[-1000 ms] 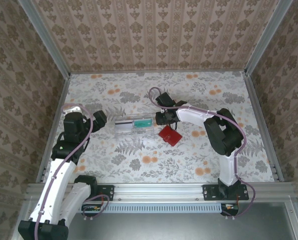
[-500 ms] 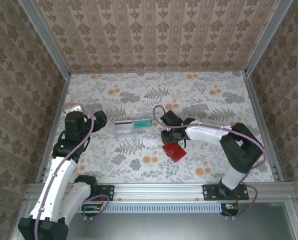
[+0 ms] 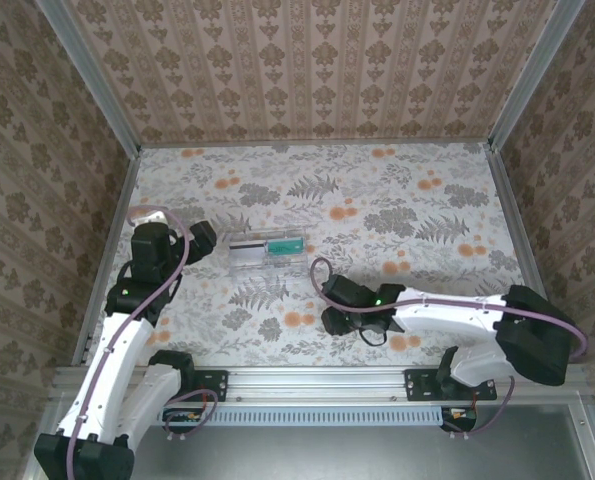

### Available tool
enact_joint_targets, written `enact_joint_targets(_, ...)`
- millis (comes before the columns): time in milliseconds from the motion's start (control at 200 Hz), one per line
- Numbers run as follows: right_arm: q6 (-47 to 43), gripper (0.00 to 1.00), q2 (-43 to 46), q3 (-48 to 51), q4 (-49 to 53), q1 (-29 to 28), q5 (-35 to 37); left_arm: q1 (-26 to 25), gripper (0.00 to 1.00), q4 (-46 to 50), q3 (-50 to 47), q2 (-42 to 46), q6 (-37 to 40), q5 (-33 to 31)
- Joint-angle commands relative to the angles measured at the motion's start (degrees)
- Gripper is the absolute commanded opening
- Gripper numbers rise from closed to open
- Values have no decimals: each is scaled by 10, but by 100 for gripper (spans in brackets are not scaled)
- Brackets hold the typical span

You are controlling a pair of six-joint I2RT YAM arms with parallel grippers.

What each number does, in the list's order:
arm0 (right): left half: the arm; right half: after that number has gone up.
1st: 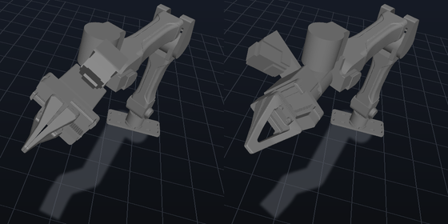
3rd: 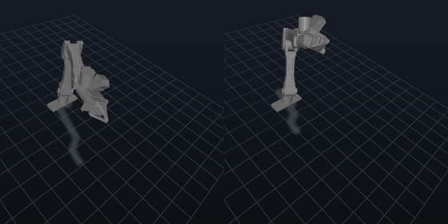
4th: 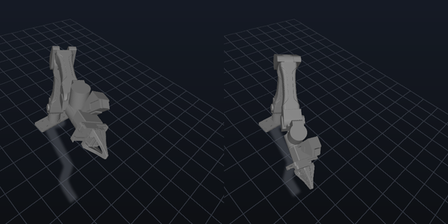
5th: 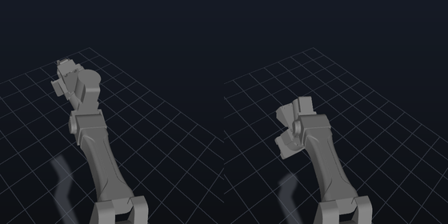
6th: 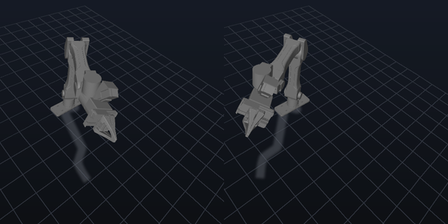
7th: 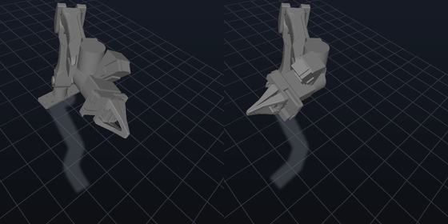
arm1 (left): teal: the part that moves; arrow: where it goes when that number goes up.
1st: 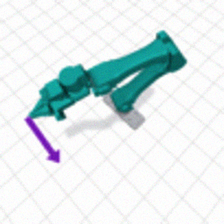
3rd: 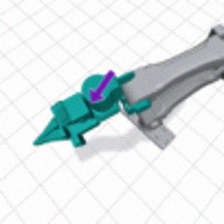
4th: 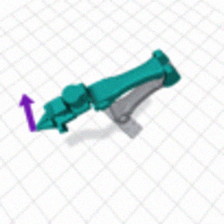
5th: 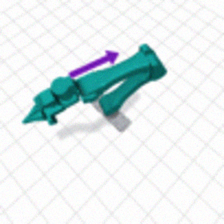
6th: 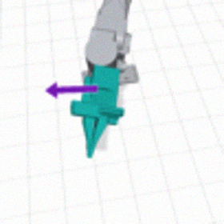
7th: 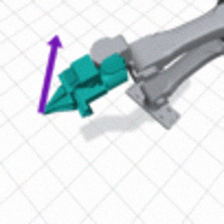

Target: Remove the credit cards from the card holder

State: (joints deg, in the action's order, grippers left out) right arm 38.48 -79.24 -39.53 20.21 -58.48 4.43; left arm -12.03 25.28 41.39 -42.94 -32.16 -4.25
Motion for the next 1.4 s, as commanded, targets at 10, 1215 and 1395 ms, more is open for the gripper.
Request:
enact_joint_targets(10, 39, 35, -43, 9, -35, -2, -12, -3, 100, -12, 0, -6, -3, 1)
enact_joint_targets(1215, -62, 54, -151, -155, 30, 259, -30, -123, 100, -35, 17, -61, 23, 24)
enact_joint_targets(1395, -59, 52, -181, -211, 103, 219, 72, -174, 100, -30, 28, -82, 27, -9)
